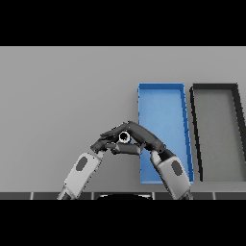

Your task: Pick up the blue pipe and place it into the blue bin.

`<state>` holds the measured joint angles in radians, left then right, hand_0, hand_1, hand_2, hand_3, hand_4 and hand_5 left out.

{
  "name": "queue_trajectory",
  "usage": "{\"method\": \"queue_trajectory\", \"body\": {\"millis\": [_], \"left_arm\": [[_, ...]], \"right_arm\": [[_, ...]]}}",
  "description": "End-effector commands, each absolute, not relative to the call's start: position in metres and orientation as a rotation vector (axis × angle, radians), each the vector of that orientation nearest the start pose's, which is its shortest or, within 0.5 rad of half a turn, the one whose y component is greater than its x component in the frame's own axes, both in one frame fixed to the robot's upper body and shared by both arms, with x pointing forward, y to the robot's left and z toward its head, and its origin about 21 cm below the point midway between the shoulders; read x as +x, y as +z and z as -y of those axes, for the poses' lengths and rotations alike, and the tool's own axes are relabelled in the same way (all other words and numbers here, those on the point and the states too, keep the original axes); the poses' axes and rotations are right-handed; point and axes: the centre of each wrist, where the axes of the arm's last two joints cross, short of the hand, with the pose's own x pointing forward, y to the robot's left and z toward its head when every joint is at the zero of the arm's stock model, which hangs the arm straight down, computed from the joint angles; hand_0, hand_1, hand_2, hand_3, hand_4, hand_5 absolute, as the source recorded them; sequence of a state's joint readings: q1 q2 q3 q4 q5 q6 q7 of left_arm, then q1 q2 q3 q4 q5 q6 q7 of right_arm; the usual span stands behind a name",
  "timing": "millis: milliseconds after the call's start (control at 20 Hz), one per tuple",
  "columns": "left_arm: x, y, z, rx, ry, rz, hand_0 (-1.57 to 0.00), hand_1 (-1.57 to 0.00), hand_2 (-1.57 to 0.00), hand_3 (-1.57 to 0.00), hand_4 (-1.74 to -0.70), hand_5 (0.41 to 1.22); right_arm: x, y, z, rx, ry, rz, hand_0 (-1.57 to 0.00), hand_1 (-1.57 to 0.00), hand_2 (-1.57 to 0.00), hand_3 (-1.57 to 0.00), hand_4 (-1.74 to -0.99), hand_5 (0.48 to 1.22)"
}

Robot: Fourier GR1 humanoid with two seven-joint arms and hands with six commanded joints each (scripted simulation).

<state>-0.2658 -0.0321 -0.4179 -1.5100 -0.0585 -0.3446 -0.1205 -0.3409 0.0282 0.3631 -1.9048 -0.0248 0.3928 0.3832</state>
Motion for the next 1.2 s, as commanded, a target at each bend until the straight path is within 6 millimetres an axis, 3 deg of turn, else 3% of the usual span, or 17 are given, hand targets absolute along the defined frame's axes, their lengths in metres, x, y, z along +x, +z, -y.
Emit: {"method": "queue_trajectory", "body": {"millis": [0,100,200,350,550,700,850,1150], "left_arm": [[0.273,0.047,-0.093,-0.629,-0.790,1.741,-1.45,-1.37,-1.34,-1.05,-1.63,1.221],[0.273,0.043,-0.099,-0.615,-0.843,1.734,-0.94,-0.88,-0.85,-0.67,-1.41,1.221],[0.276,0.044,-0.100,-0.613,-0.891,1.703,-0.60,-0.56,-0.55,-0.43,-1.25,1.221],[0.279,0.044,-0.104,-0.591,-0.913,1.642,-0.31,-0.29,-0.28,-0.22,-1.09,0.984],[0.281,0.043,-0.107,-0.537,-0.922,1.578,-0.13,-0.12,-0.11,-0.09,-0.99,0.729],[0.278,0.039,-0.104,-0.545,-0.891,1.545,-0.06,-0.06,-0.06,-0.05,-0.97,0.607],[0.280,0.038,-0.103,-0.521,-0.881,1.511,-0.03,-0.03,-0.03,-0.02,-0.97,0.544],[0.278,0.035,-0.101,-0.502,-0.875,1.502,-0.01,-0.01,-0.01,-0.01,-0.97,0.489]], "right_arm": [[0.250,0.155,0.103,0.520,0.861,1.755,-1.55,-1.55,-1.55,-1.55,-1.496,1.197],[0.247,0.155,0.102,0.508,0.849,1.758,-1.56,-1.56,-1.56,-1.56,-1.497,1.206],[0.249,0.157,0.100,0.479,0.859,1.737,-1.56,-1.56,-1.56,-1.56,-1.498,1.211],[0.251,0.160,0.099,0.473,0.848,1.739,-1.57,-1.57,-1.57,-1.57,-1.498,1.216],[0.249,0.157,0.099,0.477,0.834,1.803,-1.57,-1.57,-1.57,-1.57,-1.499,1.219],[0.251,0.156,0.102,0.484,0.827,1.808,-1.57,-1.57,-1.57,-1.57,-1.499,1.220],[0.251,0.159,0.100,0.505,0.804,1.826,-1.57,-1.57,-1.57,-1.57,-1.497,1.220],[0.257,0.202,0.113,0.609,0.679,1.825,-1.57,-1.57,-1.57,-1.57,-1.494,1.221]]}}
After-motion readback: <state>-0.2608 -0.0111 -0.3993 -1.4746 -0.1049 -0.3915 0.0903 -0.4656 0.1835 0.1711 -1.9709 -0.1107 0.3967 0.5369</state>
